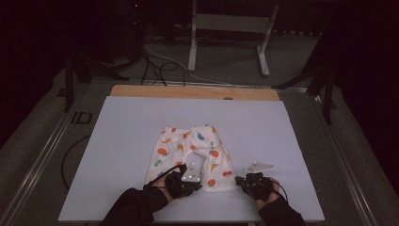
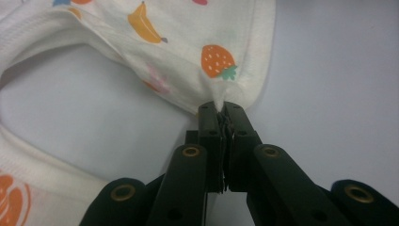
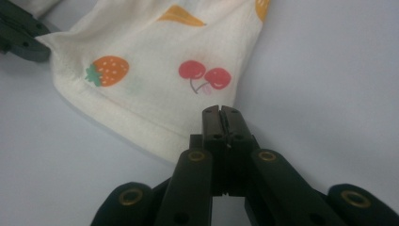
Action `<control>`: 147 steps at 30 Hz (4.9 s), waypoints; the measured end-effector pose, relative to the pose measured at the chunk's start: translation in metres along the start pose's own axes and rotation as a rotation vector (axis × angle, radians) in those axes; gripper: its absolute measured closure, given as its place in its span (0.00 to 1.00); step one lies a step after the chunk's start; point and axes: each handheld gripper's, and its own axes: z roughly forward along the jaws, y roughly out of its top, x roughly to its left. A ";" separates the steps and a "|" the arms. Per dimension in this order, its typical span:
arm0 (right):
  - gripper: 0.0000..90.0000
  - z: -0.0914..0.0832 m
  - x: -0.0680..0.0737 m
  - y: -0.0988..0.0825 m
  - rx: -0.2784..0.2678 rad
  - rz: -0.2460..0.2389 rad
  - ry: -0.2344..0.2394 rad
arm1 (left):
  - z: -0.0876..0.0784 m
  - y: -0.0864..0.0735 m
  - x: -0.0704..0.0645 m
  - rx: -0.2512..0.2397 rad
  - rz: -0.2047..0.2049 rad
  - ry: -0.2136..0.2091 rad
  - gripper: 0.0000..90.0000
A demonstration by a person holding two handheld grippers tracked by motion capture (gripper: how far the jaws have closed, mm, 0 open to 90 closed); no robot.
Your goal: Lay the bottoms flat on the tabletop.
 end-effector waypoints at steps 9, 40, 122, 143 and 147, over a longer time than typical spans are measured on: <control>1.00 -0.011 0.005 0.002 -0.027 -0.015 0.035 | -0.023 -0.001 -0.015 -0.006 0.026 0.007 0.98; 0.80 -0.025 0.022 -0.014 -0.022 -0.026 0.088 | -0.026 -0.019 -0.029 -0.023 -0.011 -0.093 0.84; 0.22 0.077 -0.035 0.166 -0.173 -0.021 0.047 | -0.062 -0.012 0.158 -0.122 -0.401 0.219 0.08; 0.62 0.134 -0.047 0.154 0.016 0.069 -0.031 | -0.023 -0.033 0.198 -0.011 -0.539 0.286 0.42; 0.71 0.133 -0.046 0.155 0.027 0.055 -0.047 | -0.020 -0.032 0.198 -0.021 -0.538 0.303 0.57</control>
